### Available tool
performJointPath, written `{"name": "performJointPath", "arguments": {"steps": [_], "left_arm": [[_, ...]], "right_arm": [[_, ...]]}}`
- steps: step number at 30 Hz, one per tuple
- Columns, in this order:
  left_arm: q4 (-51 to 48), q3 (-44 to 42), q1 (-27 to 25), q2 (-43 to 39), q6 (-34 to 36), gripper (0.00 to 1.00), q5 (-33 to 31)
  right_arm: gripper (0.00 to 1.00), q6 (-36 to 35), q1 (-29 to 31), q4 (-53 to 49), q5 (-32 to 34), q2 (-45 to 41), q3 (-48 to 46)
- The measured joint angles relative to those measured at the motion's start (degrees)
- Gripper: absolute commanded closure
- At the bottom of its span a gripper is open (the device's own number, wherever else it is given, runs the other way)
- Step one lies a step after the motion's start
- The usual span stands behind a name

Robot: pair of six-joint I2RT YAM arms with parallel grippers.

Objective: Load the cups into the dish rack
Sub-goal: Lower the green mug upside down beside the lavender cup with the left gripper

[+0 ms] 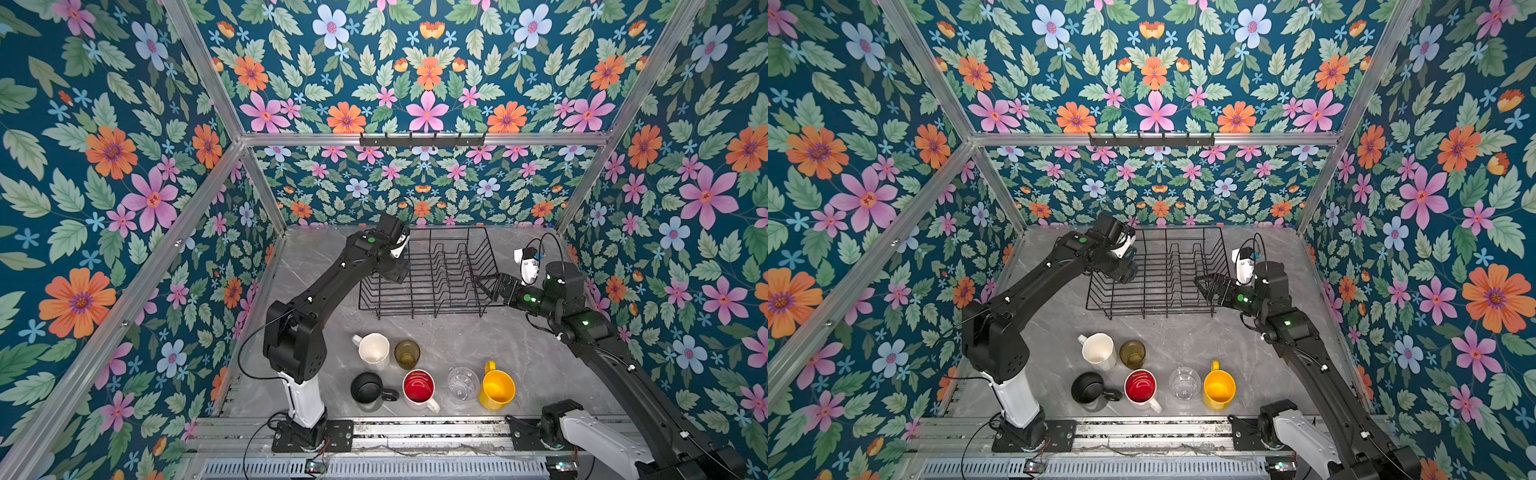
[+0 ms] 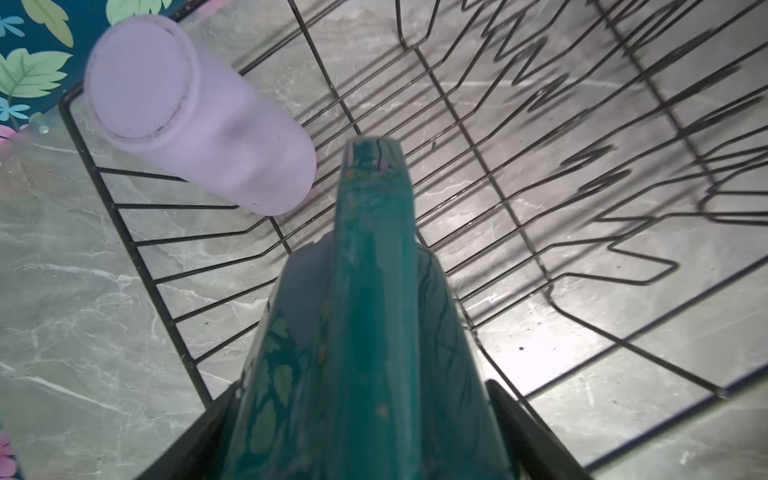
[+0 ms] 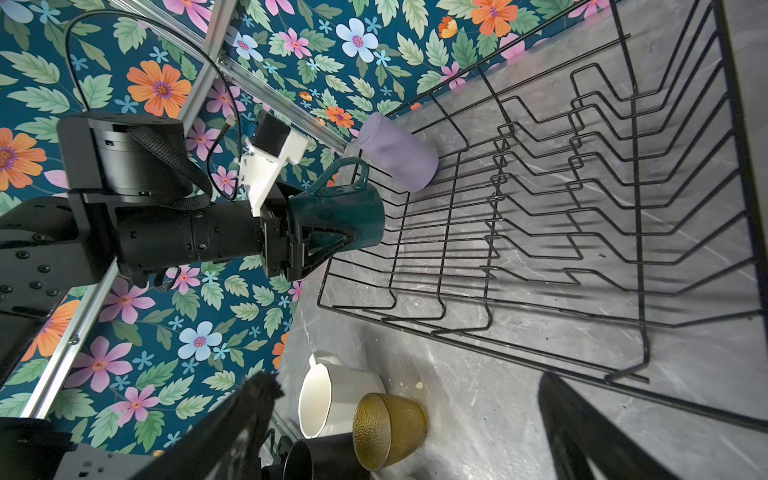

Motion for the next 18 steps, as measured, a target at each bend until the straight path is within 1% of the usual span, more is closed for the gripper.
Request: {"name": "performJointPath", "arguments": {"steps": [7,14,18], "left_arm": [[-2.5,2.4,0.1,3.4,0.0,1.00,-3.0],[-3.7,3.3,0.1,5.9,0.2,1.00,-3.3],[-4.5,3.0,0.1,6.0,-0.3,1.00,-3.8]], "right_arm": [[0.01,-0.4,0.0,-0.2,0.0,-0.3,-0.5],[0.01,-0.4,0.0,-0.8,0.1,-0.9,-1.0],[0.01,-0.4,0.0,-1.1,0.2,-0.9,-1.0]]}}
